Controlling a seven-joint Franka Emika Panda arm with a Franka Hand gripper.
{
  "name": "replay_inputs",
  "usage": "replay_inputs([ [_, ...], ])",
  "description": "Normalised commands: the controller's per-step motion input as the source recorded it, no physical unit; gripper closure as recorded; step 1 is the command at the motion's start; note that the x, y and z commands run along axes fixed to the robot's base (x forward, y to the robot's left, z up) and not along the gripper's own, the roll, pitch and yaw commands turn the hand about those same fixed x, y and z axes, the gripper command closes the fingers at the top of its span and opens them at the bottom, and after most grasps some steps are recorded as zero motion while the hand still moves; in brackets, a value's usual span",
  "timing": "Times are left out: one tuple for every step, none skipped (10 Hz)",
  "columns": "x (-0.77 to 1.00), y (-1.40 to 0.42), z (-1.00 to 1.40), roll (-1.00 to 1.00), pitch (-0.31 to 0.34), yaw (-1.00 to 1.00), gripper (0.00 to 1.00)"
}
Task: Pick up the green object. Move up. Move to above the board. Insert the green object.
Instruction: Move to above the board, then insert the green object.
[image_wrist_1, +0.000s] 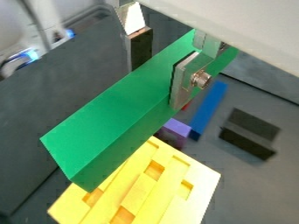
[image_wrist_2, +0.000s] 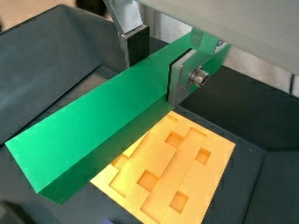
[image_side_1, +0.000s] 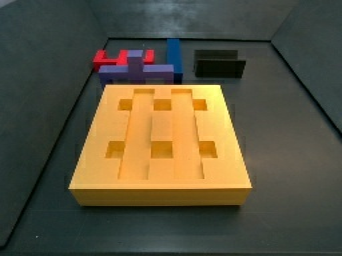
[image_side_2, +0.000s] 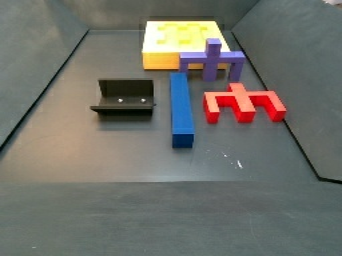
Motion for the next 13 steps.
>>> replay_inputs([
  [0.07,-0.05,0.03,0.08,0.192,0.53,1.0],
  [0.08,-0.04,0.03,0.08,0.169,0.26,1.0],
  [0.0,-0.06,-0.54,-0.26,-0.159,-0.03,1.0],
  [-0.01,-0.2,-0.49,-0.27,-0.154,-0.03,1.0],
  [0.0,-0.19,-0.55,-0.24,-0.127,0.0,1.0],
  [0.0,-0.15,-0.65,-0.2,-0.091,0.09,1.0],
  [-0.19,-0.23,-0.73,-0.08,-0.143,0.11,1.0],
  [-0.23,-0.22,-0.84,0.0,-0.17,0.19,1.0],
  [-0.31,-0.23,-0.87,0.0,-0.163,0.21,1.0],
  [-0.36,-0.28,-0.86,0.0,-0.163,0.19,1.0],
  [-0.24,-0.22,-0.88,0.0,-0.151,0.19,1.0],
  [-0.25,-0.2,-0.85,0.0,-0.149,0.14,1.0],
  [-0.29,-0.19,-0.75,-0.04,-0.167,0.1,1.0],
])
